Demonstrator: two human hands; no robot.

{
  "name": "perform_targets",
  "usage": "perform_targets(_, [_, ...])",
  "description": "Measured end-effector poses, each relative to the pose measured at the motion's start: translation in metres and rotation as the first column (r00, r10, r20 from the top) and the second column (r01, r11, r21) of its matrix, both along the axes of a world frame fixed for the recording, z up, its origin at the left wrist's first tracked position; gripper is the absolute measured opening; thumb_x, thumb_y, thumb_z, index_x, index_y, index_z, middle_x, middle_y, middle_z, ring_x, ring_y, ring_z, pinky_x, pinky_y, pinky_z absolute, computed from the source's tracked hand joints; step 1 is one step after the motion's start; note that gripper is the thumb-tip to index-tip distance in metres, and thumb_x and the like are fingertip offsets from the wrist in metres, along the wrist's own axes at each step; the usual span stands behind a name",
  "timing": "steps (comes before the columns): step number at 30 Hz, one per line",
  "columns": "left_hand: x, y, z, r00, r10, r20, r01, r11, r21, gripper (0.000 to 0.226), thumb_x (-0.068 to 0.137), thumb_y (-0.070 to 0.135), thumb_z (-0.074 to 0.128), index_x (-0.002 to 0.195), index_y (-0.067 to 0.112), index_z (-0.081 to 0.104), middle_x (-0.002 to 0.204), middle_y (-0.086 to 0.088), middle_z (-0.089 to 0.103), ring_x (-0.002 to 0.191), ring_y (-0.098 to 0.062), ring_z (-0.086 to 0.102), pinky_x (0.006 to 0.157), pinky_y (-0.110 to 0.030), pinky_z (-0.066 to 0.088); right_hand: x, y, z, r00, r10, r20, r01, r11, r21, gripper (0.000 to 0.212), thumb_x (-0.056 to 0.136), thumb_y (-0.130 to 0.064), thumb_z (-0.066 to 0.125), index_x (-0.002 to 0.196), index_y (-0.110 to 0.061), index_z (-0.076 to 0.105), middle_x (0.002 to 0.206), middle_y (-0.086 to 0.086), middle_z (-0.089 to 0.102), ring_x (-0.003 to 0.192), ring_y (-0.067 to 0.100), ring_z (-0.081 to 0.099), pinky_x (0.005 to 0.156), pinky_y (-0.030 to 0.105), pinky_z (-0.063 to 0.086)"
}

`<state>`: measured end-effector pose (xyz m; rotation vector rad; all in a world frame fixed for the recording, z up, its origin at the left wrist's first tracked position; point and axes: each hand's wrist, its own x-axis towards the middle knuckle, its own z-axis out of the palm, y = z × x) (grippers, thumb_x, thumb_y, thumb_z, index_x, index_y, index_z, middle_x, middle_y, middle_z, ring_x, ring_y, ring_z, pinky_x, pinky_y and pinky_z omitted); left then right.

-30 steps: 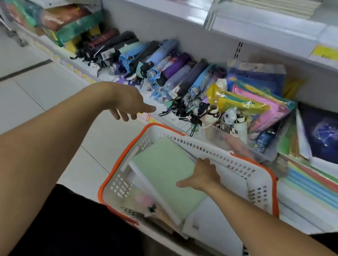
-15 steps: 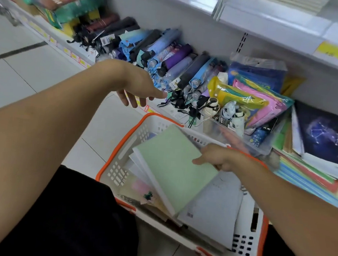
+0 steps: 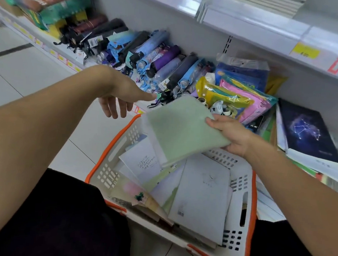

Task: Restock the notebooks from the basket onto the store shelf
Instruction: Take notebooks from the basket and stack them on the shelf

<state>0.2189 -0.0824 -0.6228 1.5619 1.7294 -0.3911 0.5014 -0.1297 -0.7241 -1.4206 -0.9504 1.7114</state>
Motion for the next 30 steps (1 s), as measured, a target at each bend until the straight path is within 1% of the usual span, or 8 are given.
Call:
perform_targets(6, [0.019, -0.009, 0.009, 0.784, 0.216, 0.583, -0.206, 0.975, -0.085, 0.052, 0.08, 0.046, 0.066, 0.12, 0.012, 0.064, 0.106, -0.01, 0.074, 0.095, -0.026, 0.072, 0.08, -0.044, 0.059, -0.018, -0.006, 0.011, 0.959, -0.001, -0.283, 0.006, 1.0, 0.018, 0.028, 0.101, -0.023, 0.049, 0.123, -0.013, 0.062, 0.111, 0.008, 0.074, 0.092, 0.02, 0.073, 0.082, 0.039, 0.061])
perform_targets(9, [0.03, -0.011, 0.014, 0.773, 0.198, 0.603, -0.299, 0.952, 0.07, 0.026, 0.091, 0.019, 0.065, 0.114, 0.009, 0.064, 0.095, -0.005, 0.076, 0.078, -0.016, 0.074, 0.067, -0.039, 0.061, -0.032, -0.018, -0.022, 0.967, 0.227, 0.114, -0.213, 0.969, -0.123, 0.05, 0.101, -0.051, 0.041, 0.126, -0.011, 0.059, 0.107, 0.016, 0.07, 0.086, 0.032, 0.071, 0.073, 0.044, 0.061])
perform_targets(12, [0.031, -0.012, 0.015, 0.886, 0.136, 0.442, -0.267, 0.931, 0.249, 0.021, 0.092, 0.02, 0.066, 0.107, 0.008, 0.061, 0.089, -0.006, 0.071, 0.072, -0.02, 0.07, 0.065, -0.035, 0.058, -0.047, -0.046, -0.072, 0.482, 0.486, 0.729, -0.457, 0.849, -0.264, 0.051, 0.098, -0.057, 0.044, 0.141, -0.028, 0.049, 0.109, 0.008, 0.066, 0.069, 0.026, 0.065, 0.066, 0.034, 0.056])
perform_targets(14, [0.025, -0.011, 0.017, 0.91, 0.147, 0.388, -0.276, 0.912, 0.302, 0.024, 0.093, 0.02, 0.064, 0.111, 0.007, 0.057, 0.09, -0.007, 0.068, 0.073, -0.022, 0.068, 0.063, -0.033, 0.055, -0.054, -0.065, -0.096, 0.159, 0.532, 0.831, -0.591, 0.726, -0.352, 0.065, 0.092, -0.066, 0.048, 0.148, -0.035, 0.038, 0.133, 0.002, 0.058, 0.084, 0.024, 0.067, 0.071, 0.029, 0.049])
perform_targets(16, [0.017, -0.009, 0.018, 0.918, 0.167, 0.36, -0.291, 0.9, 0.325, 0.026, 0.093, 0.018, 0.064, 0.114, 0.006, 0.055, 0.089, -0.008, 0.066, 0.071, -0.024, 0.066, 0.058, -0.032, 0.052, -0.055, -0.076, -0.113, 0.058, 0.494, 0.867, -0.606, 0.708, -0.363, 0.077, 0.086, -0.074, 0.049, 0.147, -0.029, 0.036, 0.142, 0.004, 0.052, 0.115, 0.029, 0.058, 0.081, 0.032, 0.043])
perform_targets(21, [0.007, -0.006, 0.017, 0.909, 0.221, 0.353, -0.337, 0.888, 0.313, 0.044, 0.092, 0.019, 0.065, 0.13, 0.002, 0.05, 0.084, -0.006, 0.062, 0.069, -0.024, 0.064, 0.062, -0.037, 0.051, -0.057, -0.079, -0.125, 0.102, 0.428, 0.898, -0.491, 0.807, -0.328, 0.083, 0.082, -0.063, 0.06, 0.147, -0.017, 0.036, 0.135, 0.006, 0.056, 0.117, 0.028, 0.057, 0.09, 0.034, 0.05])
perform_targets(25, [0.005, -0.004, 0.013, 0.912, 0.225, 0.342, -0.331, 0.896, 0.295, 0.046, 0.094, 0.018, 0.063, 0.134, 0.002, 0.047, 0.085, -0.007, 0.061, 0.069, -0.025, 0.063, 0.065, -0.041, 0.051, -0.042, -0.066, -0.097, 0.172, 0.424, 0.889, -0.403, 0.854, -0.329, 0.032, 0.081, -0.015, 0.059, 0.113, -0.012, 0.06, 0.109, 0.01, 0.064, 0.096, 0.03, 0.067, 0.074, 0.027, 0.054])
perform_targets(30, [0.004, 0.001, 0.007, 0.924, 0.214, 0.317, -0.31, 0.906, 0.289, 0.041, 0.095, 0.016, 0.06, 0.131, -0.001, 0.048, 0.091, -0.012, 0.063, 0.07, -0.028, 0.063, 0.066, -0.041, 0.052, -0.012, -0.029, 0.003, 0.516, 0.381, 0.768, -0.388, 0.903, -0.187, 0.032, 0.088, 0.001, 0.057, 0.116, -0.015, 0.053, 0.102, 0.009, 0.054, 0.068, 0.025, 0.066, 0.047, 0.029, 0.055])
